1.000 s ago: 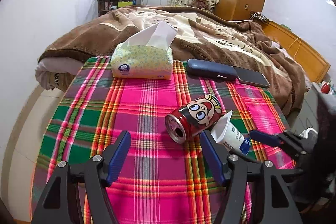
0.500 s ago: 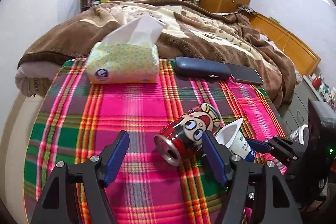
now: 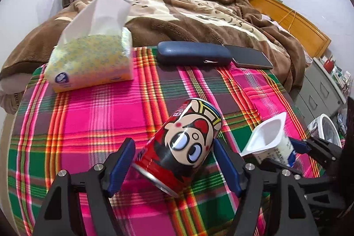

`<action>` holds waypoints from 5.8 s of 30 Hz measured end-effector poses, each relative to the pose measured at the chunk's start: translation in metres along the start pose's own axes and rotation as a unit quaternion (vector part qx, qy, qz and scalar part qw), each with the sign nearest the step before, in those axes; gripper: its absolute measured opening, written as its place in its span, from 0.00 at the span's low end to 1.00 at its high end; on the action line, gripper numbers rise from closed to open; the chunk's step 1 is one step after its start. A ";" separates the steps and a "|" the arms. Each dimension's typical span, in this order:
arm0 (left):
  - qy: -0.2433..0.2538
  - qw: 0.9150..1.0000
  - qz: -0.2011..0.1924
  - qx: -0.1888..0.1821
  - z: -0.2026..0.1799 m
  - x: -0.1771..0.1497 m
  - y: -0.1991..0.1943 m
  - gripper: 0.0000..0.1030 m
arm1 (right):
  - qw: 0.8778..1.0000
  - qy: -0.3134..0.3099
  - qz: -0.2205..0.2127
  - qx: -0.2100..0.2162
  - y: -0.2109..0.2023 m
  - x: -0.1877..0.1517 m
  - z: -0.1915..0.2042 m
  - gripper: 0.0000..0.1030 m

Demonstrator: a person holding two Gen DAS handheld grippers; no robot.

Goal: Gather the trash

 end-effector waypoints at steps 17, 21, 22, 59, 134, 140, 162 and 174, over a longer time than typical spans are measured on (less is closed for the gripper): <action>-0.004 1.000 0.015 0.000 -0.013 -0.006 0.017 0.58 | 0.999 0.043 -0.007 -0.002 -0.010 -0.011 -0.023 0.58; 0.003 1.000 0.010 -0.010 -0.028 -0.014 0.007 0.56 | 0.998 0.060 -0.017 -0.003 -0.023 -0.018 -0.032 0.58; 0.005 1.000 0.009 -0.012 -0.032 -0.016 0.004 0.55 | 0.998 0.063 -0.019 -0.004 -0.026 -0.020 -0.034 0.58; 0.132 0.973 0.015 -0.190 -0.306 -0.101 -0.016 0.51 | 0.955 0.217 -0.097 -0.175 -0.173 -0.138 -0.182 0.58; 0.144 0.985 -0.060 -0.067 -0.386 -0.113 -0.006 0.75 | 0.943 0.231 -0.119 -0.209 -0.183 -0.161 -0.222 0.68; 0.135 0.986 -0.082 -0.052 -0.371 -0.128 -0.029 0.75 | 0.940 0.221 -0.142 -0.216 -0.190 -0.168 -0.203 0.68; 0.144 0.981 -0.129 -0.010 -0.359 -0.169 -0.066 0.75 | 0.940 0.221 -0.152 -0.213 -0.192 -0.187 -0.173 0.68; 0.139 0.982 -0.131 -0.008 -0.357 -0.172 -0.071 0.75 | 0.941 0.218 -0.152 -0.211 -0.192 -0.188 -0.167 0.68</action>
Point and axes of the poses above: each gripper's, at about its wrist camera, not at the fingertips, and y roughly the way its jaws point, z to its left, x to its top, the point moved 1 cm from there along y, roughly the way its jaws point, and after that the axes turned 13 degrees about -x, right-handed, at the moved point
